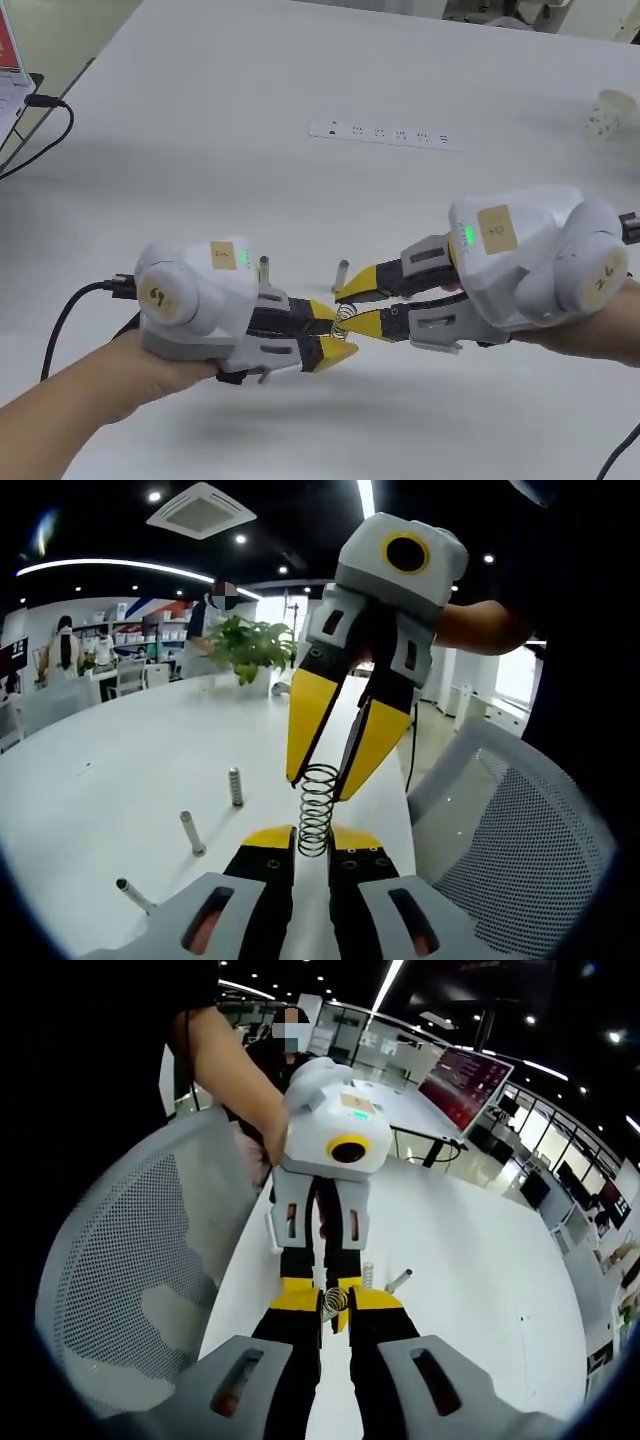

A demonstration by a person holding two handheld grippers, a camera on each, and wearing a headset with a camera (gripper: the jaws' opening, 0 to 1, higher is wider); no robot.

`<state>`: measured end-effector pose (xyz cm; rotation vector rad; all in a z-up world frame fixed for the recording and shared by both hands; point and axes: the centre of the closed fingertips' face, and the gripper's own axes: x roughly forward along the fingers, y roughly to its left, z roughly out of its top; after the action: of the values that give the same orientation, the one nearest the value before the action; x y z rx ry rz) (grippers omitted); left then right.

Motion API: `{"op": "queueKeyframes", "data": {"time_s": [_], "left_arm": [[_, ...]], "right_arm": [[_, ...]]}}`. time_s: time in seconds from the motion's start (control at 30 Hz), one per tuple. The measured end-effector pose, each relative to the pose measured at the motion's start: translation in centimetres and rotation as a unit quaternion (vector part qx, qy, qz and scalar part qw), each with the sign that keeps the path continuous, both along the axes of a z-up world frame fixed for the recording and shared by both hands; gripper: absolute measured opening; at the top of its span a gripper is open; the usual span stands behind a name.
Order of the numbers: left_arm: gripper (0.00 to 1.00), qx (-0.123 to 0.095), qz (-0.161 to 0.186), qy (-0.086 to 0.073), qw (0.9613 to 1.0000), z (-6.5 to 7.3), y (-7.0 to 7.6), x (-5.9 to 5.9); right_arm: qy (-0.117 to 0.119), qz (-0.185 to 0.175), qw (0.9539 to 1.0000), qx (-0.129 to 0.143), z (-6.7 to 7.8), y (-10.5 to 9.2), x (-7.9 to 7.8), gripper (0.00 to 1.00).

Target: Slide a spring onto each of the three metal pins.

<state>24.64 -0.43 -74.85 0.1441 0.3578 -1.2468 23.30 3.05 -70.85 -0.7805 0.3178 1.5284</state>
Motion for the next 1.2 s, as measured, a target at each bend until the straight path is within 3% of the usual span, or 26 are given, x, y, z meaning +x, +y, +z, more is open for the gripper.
{"op": "queueKeyframes", "data": {"time_s": [0.63, 0.83, 1.2], "left_arm": [[0.18, -0.005, 0.015, -0.003, 0.9999, 0.0, 0.4, 0.3], [0.28, -0.010, 0.023, 0.003, 0.9997, -0.1, 0.7, 0.3], [0.40, -0.007, 0.062, -0.003, 0.9981, -0.6, 2.8, 1.1]], "right_arm": [[0.000, -0.005, 1.0000, 0.002, 0.0, 0.1, 0.2, 0.07], [-0.001, -0.006, 1.0000, 0.001, 0.0, 0.1, 0.3, 0.07], [-0.006, -0.012, 0.9999, 0.001, 0.0, 0.0, 0.9, 0.07]]}}
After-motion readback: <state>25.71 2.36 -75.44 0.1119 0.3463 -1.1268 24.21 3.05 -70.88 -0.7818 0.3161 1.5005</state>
